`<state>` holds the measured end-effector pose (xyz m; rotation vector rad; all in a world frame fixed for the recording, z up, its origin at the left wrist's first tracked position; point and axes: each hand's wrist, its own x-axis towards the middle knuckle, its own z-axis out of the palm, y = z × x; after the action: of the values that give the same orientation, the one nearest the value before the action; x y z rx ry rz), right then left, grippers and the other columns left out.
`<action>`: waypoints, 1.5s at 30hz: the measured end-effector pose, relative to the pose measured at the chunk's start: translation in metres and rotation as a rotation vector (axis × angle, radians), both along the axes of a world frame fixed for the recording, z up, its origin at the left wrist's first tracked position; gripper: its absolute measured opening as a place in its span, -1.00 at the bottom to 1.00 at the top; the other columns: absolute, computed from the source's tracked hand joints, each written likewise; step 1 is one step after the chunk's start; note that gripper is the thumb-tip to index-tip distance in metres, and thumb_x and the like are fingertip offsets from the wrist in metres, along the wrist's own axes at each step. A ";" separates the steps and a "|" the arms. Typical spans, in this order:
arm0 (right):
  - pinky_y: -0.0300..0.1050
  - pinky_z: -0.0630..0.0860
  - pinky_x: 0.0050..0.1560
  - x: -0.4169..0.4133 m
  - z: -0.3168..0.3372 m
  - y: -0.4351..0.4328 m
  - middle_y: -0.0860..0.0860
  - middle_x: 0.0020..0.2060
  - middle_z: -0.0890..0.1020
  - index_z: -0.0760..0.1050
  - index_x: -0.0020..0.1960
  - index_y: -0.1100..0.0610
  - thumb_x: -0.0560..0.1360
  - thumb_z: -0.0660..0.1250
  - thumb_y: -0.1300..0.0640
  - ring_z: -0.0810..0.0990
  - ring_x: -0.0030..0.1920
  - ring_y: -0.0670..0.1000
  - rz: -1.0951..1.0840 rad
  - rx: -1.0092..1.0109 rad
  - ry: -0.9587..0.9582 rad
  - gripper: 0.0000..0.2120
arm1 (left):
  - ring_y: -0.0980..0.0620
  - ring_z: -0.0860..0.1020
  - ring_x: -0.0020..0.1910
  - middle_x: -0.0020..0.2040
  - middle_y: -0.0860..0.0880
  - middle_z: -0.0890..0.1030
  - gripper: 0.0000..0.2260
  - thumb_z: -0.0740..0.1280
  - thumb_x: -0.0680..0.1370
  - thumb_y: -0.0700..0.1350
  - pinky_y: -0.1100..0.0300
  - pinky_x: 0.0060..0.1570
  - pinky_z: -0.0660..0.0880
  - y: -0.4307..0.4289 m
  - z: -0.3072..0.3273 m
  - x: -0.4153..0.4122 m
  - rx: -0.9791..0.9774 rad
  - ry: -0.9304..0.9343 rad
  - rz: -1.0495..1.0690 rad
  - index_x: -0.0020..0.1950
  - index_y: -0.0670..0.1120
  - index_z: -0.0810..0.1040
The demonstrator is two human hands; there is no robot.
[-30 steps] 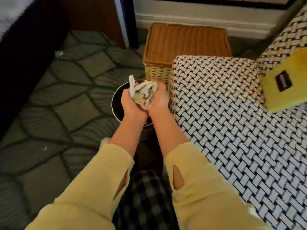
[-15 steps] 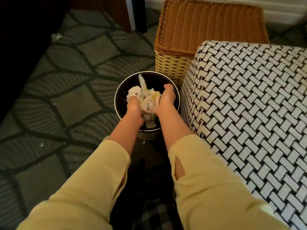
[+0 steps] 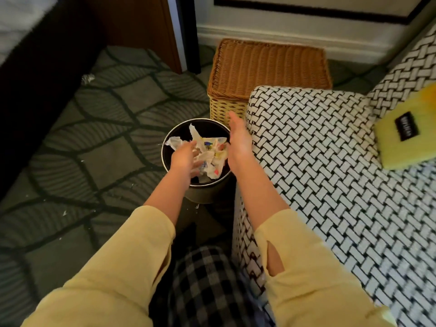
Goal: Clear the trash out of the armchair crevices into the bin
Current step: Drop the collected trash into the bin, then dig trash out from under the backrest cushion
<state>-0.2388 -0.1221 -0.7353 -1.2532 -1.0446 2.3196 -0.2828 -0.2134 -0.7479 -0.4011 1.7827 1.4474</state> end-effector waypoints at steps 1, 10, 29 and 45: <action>-0.09 0.20 0.30 0.010 0.010 -0.004 0.01 0.45 0.25 0.17 0.48 0.05 0.57 0.13 -0.08 0.23 0.44 0.02 0.041 0.004 0.024 -0.48 | 0.00 0.53 0.01 0.20 -0.02 0.53 -0.70 0.13 0.61 -0.05 0.10 -0.01 0.45 0.002 0.007 0.008 0.046 0.002 -0.002 0.32 -0.01 0.43; 0.00 0.39 0.23 0.156 0.072 0.018 0.12 0.21 0.49 0.37 0.33 0.13 0.62 0.05 0.12 0.45 0.22 0.11 -0.320 -0.179 0.413 -0.68 | 0.07 0.52 -0.17 -0.15 0.04 0.56 -0.86 0.18 0.59 -0.09 0.15 -0.10 0.44 0.046 0.092 0.113 0.347 0.021 -0.108 0.09 -0.05 0.49; -0.07 0.41 0.11 0.470 0.108 0.044 0.02 -0.02 0.55 0.48 0.00 0.07 0.59 0.08 0.14 0.53 -0.01 0.01 -0.911 -0.027 0.436 -0.81 | 0.09 0.47 -0.32 -0.25 0.03 0.55 -0.85 0.18 0.54 -0.20 0.23 -0.30 0.39 0.129 0.153 0.411 0.405 -0.028 -0.927 -0.13 -0.02 0.50; -0.17 0.48 -0.10 0.685 0.074 0.021 0.01 -0.09 0.57 0.52 -0.05 0.06 0.54 0.20 0.22 0.53 -0.10 -0.01 -1.122 0.353 -0.176 -0.85 | 0.12 0.51 -0.32 -0.20 0.05 0.58 -0.84 0.18 0.56 -0.19 0.27 -0.32 0.40 0.139 0.126 0.597 0.243 0.081 -1.407 0.04 -0.03 0.51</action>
<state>0.4459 -0.1010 -0.6617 -1.3837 -0.5053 1.1433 0.3143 -0.0743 -0.6220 0.9041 1.3217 0.5902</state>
